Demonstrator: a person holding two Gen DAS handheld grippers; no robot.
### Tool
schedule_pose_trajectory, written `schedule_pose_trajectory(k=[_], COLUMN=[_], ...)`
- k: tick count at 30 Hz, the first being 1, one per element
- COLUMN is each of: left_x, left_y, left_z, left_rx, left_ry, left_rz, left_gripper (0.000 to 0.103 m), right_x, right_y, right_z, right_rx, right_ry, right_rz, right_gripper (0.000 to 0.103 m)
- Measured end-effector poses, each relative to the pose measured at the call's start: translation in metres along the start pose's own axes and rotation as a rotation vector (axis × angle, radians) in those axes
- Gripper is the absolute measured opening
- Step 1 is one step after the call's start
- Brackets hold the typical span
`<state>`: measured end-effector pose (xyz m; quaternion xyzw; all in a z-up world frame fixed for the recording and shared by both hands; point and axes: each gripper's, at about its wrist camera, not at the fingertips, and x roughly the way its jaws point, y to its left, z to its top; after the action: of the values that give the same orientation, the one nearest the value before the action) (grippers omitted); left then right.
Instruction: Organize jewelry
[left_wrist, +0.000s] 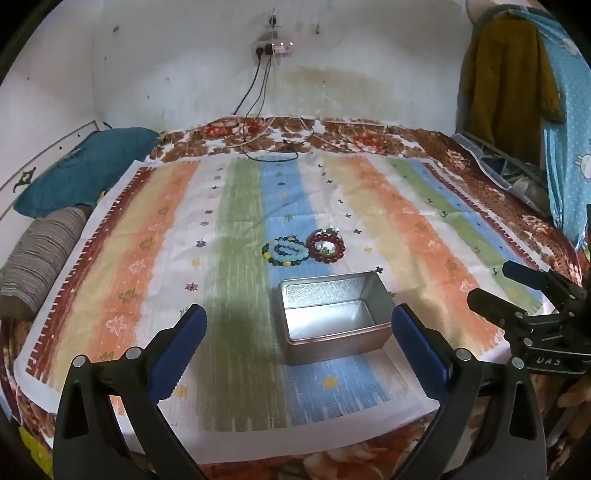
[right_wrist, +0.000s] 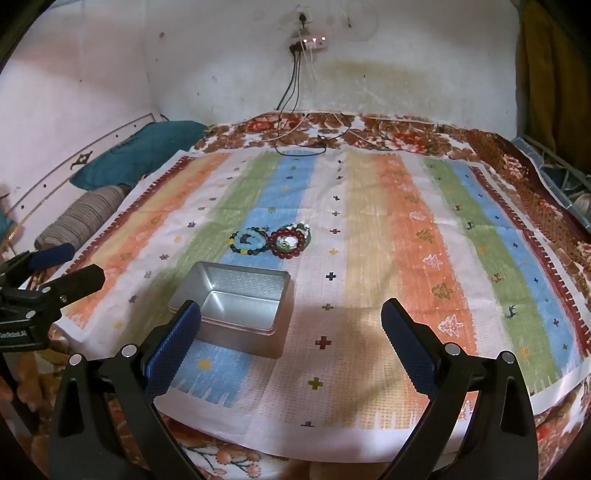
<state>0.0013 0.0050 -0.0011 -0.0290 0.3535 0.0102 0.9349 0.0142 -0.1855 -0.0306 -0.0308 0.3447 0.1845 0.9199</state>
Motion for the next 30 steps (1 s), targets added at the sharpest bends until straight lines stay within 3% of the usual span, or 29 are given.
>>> schedule_pose_trajectory(k=[30], left_x=[-0.0031], left_y=[0.0053], left_z=[0.0017], left_rx=[0.002], left_ry=[-0.009], left_rz=[0.015], left_gripper=[0.098], right_x=[-0.0002], right_y=[0.0012], right_z=[0.0005], right_rx=[-0.003], right_ry=[0.005], right_rz=[0.039], right_gripper=[0.099])
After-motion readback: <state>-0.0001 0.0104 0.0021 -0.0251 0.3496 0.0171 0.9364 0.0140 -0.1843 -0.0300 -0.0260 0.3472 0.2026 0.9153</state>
